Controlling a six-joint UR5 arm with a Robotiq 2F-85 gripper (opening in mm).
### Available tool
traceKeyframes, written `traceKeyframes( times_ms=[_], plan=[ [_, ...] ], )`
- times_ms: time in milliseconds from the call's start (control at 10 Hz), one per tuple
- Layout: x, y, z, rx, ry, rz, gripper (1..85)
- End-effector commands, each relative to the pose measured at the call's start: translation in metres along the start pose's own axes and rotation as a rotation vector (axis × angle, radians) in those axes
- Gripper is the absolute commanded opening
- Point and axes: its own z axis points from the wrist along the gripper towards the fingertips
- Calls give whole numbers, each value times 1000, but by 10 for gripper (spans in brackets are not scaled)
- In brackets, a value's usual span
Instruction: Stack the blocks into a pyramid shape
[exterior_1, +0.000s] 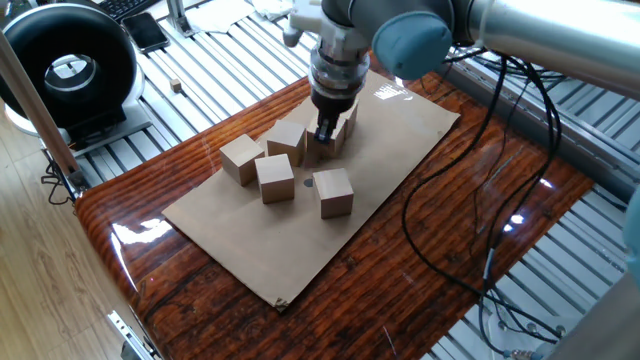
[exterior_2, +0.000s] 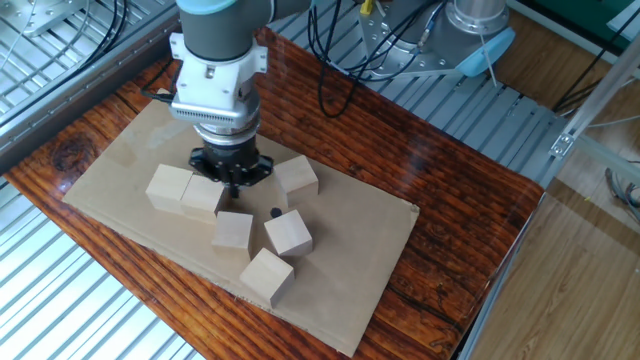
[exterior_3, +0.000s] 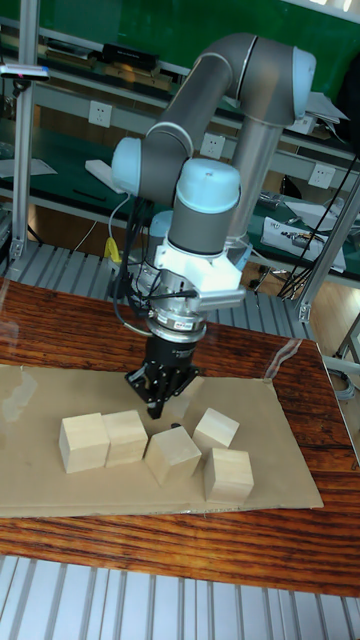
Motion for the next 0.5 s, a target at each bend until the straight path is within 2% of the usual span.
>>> traceKeyframes(
  times_ms=[0, 300, 400],
  plan=[
    [2, 39, 0, -101, -18, 109, 10],
    [-20, 52, -7, -121, -49, 153, 10],
    [-27, 54, -10, -115, -58, 161, 10]
  ],
)
